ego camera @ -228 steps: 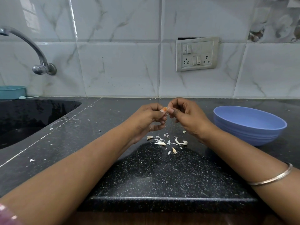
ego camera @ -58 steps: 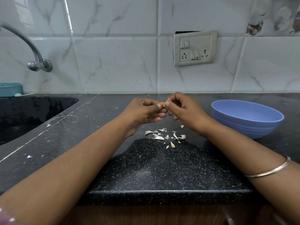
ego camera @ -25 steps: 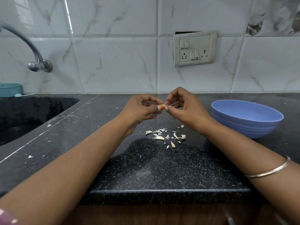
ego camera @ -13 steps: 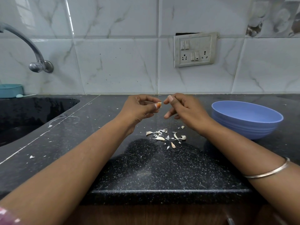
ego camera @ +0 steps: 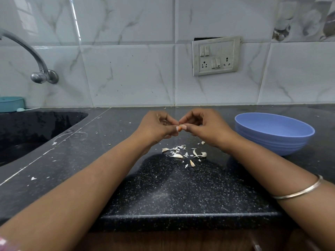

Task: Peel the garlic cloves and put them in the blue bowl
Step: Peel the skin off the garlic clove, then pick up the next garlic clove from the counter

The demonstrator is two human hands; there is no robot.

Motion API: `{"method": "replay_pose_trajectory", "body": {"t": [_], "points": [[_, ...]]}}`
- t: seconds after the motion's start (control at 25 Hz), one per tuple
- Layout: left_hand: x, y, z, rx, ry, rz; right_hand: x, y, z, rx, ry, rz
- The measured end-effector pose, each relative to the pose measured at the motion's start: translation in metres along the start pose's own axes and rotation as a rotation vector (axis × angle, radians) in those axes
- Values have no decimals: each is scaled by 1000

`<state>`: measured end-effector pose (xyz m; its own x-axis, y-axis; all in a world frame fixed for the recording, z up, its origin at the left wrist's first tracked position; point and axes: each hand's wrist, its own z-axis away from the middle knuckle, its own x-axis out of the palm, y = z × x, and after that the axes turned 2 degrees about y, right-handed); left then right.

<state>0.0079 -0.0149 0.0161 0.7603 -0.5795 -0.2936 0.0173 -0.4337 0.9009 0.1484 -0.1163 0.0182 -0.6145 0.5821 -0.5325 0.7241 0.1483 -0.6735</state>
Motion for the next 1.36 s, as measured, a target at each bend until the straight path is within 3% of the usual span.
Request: {"method": "replay_pose_trajectory", "body": {"t": [0.32, 0.52, 0.64, 0.8, 1.12, 1.36], "points": [[2, 0, -1, 51, -33, -73, -6, -2, 1, 139, -91, -155], [2, 0, -2, 79, -55, -109, -16, 2, -1, 209, 13, -150], [4, -1, -3, 80, -62, -174, -23, 8, -5, 212, 6, 71], [5, -1, -3, 91, -72, -222, -26, 13, -5, 331, -176, 436], [6, -1, -1, 77, -80, -242, -29, 8, -3, 481, -222, 495], [6, -3, -2, 78, -93, -256, -30, 8, -2, 443, -220, 593]]}}
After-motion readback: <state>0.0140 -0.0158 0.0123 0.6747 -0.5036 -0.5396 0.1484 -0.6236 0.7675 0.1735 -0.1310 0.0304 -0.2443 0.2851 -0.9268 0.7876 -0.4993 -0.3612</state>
